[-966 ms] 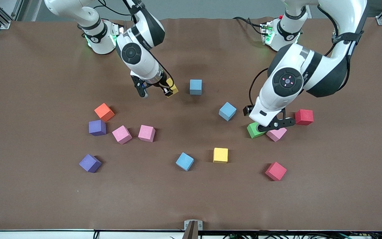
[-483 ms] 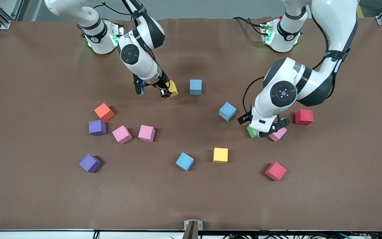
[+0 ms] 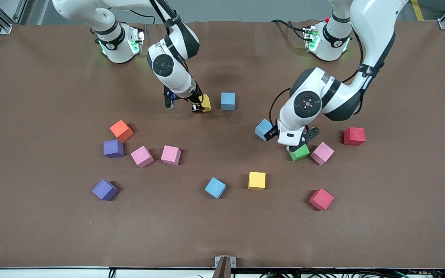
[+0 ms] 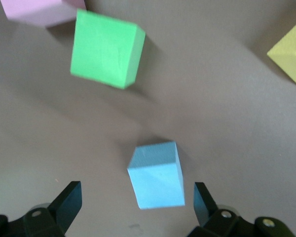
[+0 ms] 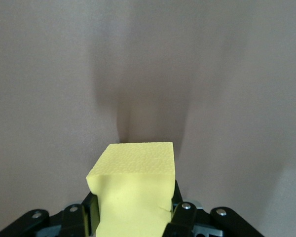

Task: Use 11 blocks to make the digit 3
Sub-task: 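Place yellow with the right gripper while the left gripper approaches another blue cube, then grasp the second blue cube with the left gripper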

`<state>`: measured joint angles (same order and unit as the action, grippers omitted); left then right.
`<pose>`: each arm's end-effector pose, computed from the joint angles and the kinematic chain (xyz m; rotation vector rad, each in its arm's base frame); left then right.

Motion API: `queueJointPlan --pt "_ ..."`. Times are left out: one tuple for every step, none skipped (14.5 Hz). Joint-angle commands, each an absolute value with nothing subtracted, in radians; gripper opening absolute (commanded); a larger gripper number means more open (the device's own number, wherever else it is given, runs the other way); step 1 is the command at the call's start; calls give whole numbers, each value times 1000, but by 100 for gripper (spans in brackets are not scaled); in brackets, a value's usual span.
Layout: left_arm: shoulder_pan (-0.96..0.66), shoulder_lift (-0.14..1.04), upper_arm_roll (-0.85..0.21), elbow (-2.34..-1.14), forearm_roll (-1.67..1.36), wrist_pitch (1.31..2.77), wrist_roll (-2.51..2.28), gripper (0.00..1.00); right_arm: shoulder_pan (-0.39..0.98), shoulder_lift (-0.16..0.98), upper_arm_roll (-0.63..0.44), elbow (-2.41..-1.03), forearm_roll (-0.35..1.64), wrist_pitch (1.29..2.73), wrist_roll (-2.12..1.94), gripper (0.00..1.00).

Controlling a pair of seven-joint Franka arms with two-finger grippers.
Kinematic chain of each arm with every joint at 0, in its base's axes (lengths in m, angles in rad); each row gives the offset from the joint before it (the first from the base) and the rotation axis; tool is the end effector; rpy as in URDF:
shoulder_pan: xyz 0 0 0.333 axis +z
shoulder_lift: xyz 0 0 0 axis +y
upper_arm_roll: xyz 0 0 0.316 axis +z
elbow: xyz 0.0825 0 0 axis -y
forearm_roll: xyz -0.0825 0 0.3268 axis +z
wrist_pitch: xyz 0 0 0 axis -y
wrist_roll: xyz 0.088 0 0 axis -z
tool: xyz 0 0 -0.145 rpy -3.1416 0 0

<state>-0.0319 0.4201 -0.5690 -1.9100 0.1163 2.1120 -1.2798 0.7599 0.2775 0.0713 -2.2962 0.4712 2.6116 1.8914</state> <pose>0.4715 -0.2950 0.2948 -2.9313 -0.9623 0.2954 0.3406 0.3722 0.2418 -2.2499 2.0292 0.3818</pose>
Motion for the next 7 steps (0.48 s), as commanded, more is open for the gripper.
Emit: queueJointPlan --pt "-23 373 -586 -1977 98 2170 -1354 100 790 278 66 -2310 502 2670 1971 4" --pt "-25 370 -587 -2014 100 2222 -1392 100 811 288 66 -2307 502 2681 2014 4" --pt "-25 367 -597 -2037 100 2267 -1437 100 827 294 66 -2307 502 2681 2026 4" --pt "-31 371 -597 -2049 98 2296 -1478 100 828 295 66 -2307 502 2681 2028 4" --pt "-32 376 -598 -2052 100 2309 -1514 100 828 295 66 -2309 502 2680 2029 4" --pt "-34 379 -598 -2051 100 2309 -1535 100 830 295 66 -2310 502 2680 2034 4" --pt "-35 382 -598 -2051 100 2309 -1549 100 831 295 66 -2309 502 2681 2046 5"
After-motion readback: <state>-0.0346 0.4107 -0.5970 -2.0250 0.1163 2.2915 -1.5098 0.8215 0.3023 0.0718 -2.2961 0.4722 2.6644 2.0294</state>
